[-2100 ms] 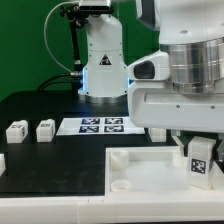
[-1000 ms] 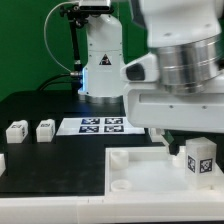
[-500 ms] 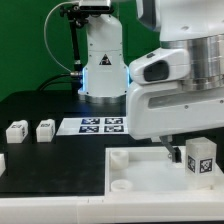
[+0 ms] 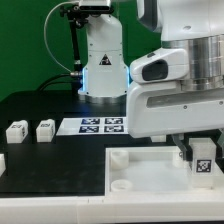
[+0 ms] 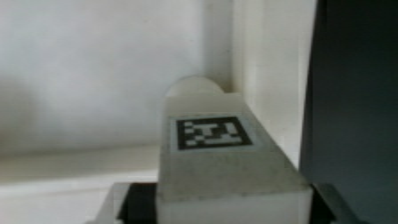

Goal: Assemble one leg

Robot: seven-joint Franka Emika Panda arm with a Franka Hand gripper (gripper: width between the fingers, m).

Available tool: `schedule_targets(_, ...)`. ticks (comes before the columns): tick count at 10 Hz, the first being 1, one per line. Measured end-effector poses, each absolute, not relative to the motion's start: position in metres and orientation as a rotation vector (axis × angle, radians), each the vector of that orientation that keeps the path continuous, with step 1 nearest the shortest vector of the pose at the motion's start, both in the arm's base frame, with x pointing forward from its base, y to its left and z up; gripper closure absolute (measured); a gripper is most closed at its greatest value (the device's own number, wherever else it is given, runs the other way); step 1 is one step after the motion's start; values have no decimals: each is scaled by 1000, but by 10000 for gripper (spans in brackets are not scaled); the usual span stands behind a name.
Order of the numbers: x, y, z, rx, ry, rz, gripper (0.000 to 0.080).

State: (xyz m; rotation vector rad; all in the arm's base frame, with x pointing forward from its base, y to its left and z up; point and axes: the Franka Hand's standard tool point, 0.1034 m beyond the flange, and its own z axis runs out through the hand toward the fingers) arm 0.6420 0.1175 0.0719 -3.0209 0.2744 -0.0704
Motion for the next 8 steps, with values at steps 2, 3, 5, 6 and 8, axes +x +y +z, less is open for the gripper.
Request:
schedule_targets(2,643,115,72,-2948,664,-47,499)
schedule_targets(3,642,115,71,-2869,919,-23,499)
schedule_targets(5,640,115,69,-2604,1419,50,500)
schedule_targets(6,640,113,69,-2467,1605,87,499)
schedule_targets(8,640,116,68,-2193,1918,145,499)
